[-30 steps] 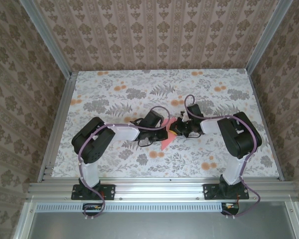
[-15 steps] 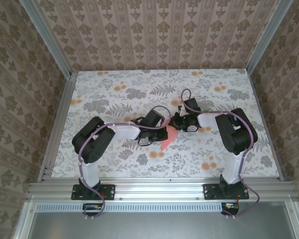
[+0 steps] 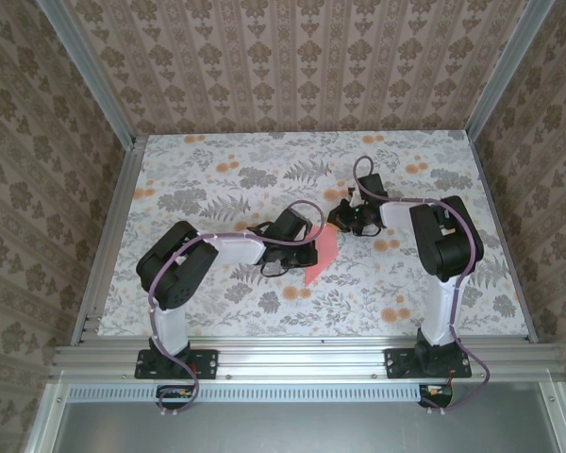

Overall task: Fold a paper plane with a square sheet of paper (pick it up from the middle)
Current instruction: Turn over the paper at the center of the table.

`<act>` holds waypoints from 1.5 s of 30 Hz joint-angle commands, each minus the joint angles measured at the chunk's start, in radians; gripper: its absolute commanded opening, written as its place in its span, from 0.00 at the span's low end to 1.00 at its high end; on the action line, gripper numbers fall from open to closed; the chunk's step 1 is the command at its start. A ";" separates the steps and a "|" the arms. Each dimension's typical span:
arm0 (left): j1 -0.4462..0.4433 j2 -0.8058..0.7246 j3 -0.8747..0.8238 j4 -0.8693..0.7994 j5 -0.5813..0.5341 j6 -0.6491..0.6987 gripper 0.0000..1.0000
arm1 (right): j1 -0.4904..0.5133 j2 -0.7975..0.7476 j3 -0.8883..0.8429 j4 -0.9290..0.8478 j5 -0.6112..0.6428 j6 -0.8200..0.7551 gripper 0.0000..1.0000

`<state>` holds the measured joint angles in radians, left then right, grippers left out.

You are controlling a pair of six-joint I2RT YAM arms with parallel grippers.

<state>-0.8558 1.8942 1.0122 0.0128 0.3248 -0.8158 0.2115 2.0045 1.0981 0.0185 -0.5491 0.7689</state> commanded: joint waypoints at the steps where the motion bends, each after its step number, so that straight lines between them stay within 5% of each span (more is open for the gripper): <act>1: -0.022 0.046 -0.060 -0.155 0.030 0.021 0.00 | -0.022 0.039 0.031 -0.013 0.072 -0.002 0.09; 9: -0.017 -0.008 0.027 -0.138 0.027 0.025 0.07 | -0.037 -0.069 0.043 -0.066 0.070 -0.044 0.14; 20: 0.018 -0.201 0.006 -0.062 -0.097 -0.033 0.48 | -0.020 -0.362 -0.173 -0.174 0.059 -0.136 0.40; 29: 0.036 -0.329 -0.151 -0.084 -0.299 -0.102 0.78 | 0.081 -0.397 -0.250 -0.128 0.037 -0.112 0.57; 36: 0.060 -0.271 -0.192 0.010 -0.209 -0.196 0.81 | 0.128 -0.315 -0.236 -0.046 -0.002 -0.047 0.58; 45: 0.062 -0.178 -0.145 0.042 -0.154 -0.189 0.62 | 0.142 -0.220 -0.197 -0.009 -0.049 -0.021 0.48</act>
<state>-0.7967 1.6917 0.8314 0.0307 0.1356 -0.9955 0.3454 1.7565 0.8627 -0.0254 -0.5552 0.7292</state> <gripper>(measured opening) 0.643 0.485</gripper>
